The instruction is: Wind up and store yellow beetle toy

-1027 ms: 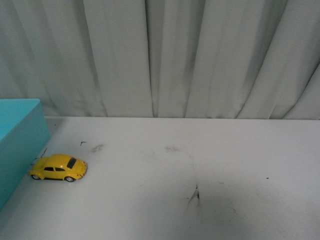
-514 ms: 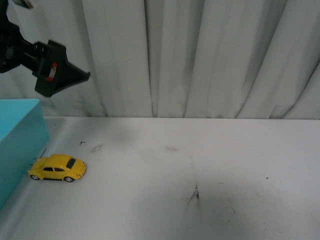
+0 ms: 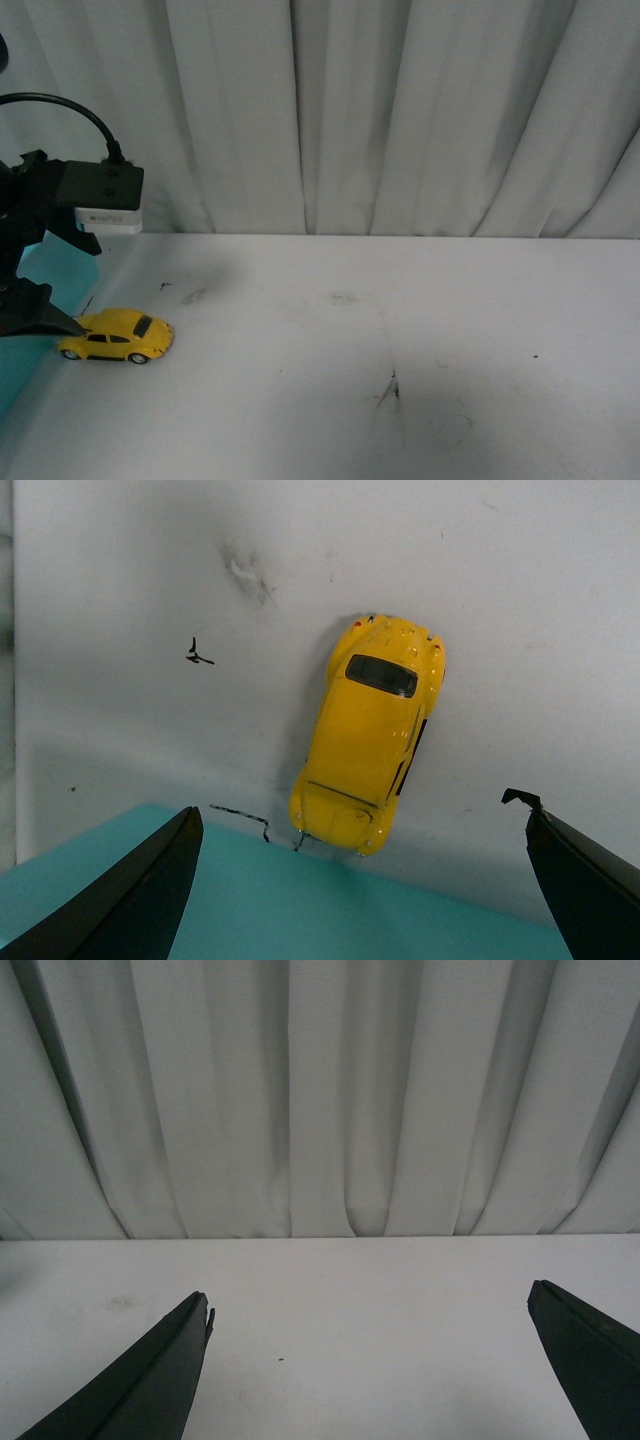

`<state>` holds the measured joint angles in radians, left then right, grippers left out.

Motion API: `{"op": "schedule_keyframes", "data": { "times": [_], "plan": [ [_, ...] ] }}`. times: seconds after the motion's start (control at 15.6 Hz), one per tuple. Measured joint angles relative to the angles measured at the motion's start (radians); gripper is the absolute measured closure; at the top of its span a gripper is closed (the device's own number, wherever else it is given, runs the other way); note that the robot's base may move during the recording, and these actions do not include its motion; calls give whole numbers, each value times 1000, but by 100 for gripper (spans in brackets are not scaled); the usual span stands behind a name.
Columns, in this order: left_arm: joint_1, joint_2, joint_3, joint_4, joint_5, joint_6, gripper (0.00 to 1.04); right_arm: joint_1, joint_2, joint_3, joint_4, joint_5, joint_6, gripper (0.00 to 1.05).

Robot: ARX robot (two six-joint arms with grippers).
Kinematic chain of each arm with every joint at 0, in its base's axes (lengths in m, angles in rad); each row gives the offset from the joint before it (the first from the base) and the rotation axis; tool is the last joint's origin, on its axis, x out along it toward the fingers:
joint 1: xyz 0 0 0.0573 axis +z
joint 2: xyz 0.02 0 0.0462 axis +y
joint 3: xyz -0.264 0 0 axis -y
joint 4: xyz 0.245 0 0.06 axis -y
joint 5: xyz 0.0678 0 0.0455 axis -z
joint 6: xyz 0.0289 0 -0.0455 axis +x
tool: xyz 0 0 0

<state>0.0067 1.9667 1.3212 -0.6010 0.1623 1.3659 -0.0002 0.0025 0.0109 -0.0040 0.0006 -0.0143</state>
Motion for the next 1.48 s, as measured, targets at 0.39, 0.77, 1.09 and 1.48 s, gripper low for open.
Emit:
{"op": "schedule_keyframes", "data": {
  "times": [0.39,0.77,1.09,1.48],
  "plan": [
    [-48,270,148,-6,-156,213,12,0,0,0,0,0,0,7],
    [-51,275,160,-19,-177,213,46,0,0,0,0,0,0,7],
    [-53,277,160,-17,-195,204,58,0,0,0,0,0,0,7],
    [-99,235,195,-206,-81,90,64,0,0,0,0,0,0,7]
  ]
}}
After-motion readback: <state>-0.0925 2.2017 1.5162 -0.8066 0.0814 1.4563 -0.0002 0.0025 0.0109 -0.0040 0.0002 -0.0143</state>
